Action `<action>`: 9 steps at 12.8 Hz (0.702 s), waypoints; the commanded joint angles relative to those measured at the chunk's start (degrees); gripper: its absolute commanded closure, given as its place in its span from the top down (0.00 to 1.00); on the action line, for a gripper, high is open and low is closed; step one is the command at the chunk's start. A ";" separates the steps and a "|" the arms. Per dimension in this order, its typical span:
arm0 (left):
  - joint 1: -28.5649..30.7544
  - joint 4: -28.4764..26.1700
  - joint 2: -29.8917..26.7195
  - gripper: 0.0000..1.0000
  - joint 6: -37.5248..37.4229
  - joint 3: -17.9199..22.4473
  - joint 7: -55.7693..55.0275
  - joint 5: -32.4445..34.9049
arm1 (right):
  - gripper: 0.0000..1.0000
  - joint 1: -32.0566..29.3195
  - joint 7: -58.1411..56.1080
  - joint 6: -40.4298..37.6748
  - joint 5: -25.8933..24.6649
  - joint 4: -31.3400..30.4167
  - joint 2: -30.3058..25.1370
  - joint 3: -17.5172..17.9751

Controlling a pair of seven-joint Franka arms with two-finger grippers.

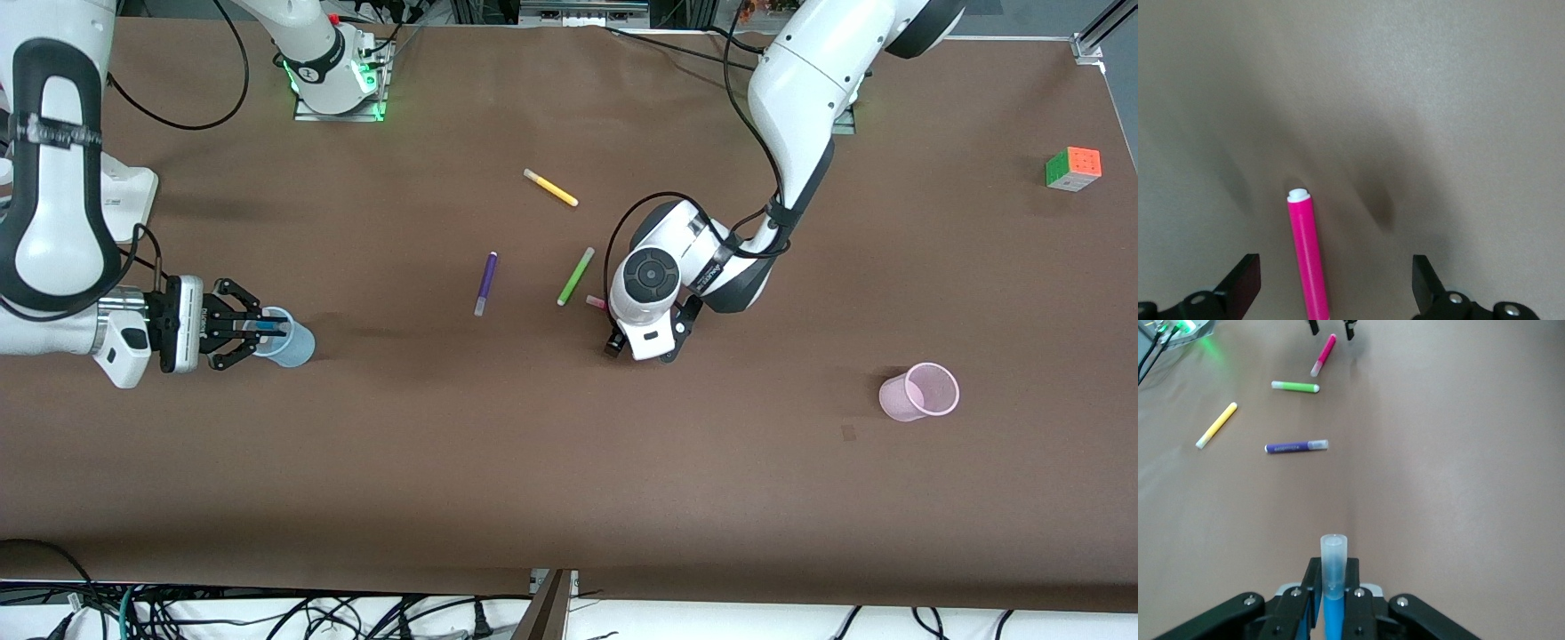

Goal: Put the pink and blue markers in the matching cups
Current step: 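Drop the blue marker into the blue cup while the left gripper grasps the pink marker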

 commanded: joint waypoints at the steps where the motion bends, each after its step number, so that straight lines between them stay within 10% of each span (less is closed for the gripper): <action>1: -1.39 -3.79 -1.21 0.94 4.37 0.56 -1.63 -0.41 | 0.09 -1.43 -3.48 -2.12 2.03 -0.43 -0.06 0.20; 9: -2.97 -7.14 -2.44 0.41 7.11 0.82 -6.92 -0.06 | 0.09 -2.32 -9.28 -2.12 3.00 -2.55 0.99 0.29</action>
